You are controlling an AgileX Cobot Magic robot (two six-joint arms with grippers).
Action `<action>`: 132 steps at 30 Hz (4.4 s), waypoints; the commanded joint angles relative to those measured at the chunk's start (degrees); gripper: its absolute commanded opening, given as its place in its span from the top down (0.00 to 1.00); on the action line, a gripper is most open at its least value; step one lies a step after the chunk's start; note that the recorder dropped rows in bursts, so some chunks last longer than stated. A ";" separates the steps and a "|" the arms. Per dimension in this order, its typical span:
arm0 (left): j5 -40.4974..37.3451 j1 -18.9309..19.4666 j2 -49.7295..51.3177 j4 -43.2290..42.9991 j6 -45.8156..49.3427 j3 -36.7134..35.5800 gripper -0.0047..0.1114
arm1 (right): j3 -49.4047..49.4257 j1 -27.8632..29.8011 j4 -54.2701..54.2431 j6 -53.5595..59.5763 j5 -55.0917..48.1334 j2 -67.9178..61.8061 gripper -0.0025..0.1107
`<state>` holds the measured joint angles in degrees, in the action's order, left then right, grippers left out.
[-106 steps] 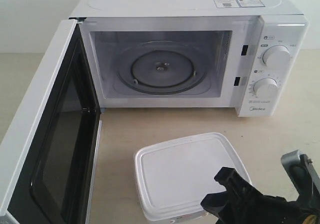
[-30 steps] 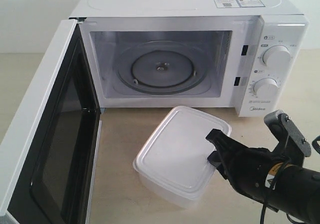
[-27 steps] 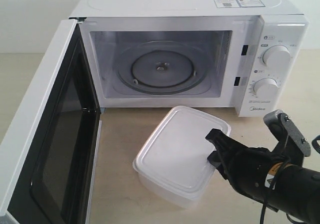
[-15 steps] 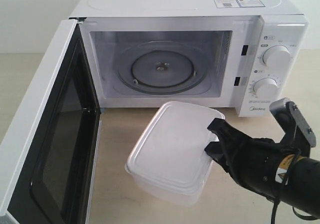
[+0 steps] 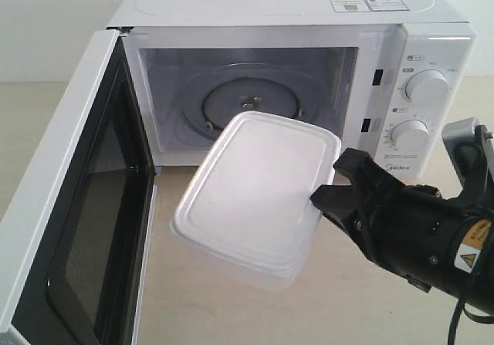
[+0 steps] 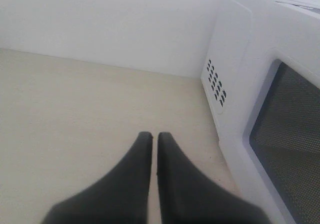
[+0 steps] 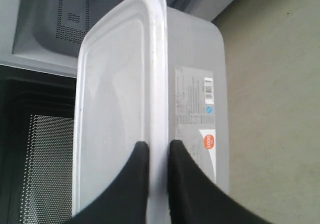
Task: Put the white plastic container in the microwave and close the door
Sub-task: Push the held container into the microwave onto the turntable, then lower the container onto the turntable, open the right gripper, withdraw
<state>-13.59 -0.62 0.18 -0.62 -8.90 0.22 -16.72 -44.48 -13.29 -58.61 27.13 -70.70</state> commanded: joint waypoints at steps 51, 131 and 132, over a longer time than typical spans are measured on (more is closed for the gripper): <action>0.20 0.05 -0.18 -0.26 -0.44 -0.22 0.92 | -15.49 -9.81 -27.92 0.93 28.62 -30.56 0.98; 0.29 0.05 -0.18 -0.26 -0.44 -0.22 0.92 | -40.43 -3.44 -34.03 28.67 24.31 -44.67 0.59; 0.29 0.05 -0.18 -0.26 -0.44 -0.22 0.92 | -38.46 -3.44 -31.33 32.45 23.93 -43.72 0.59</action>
<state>-13.59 -0.62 0.18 -0.62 -8.90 0.22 -58.83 -48.10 -50.61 -32.67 51.34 -116.73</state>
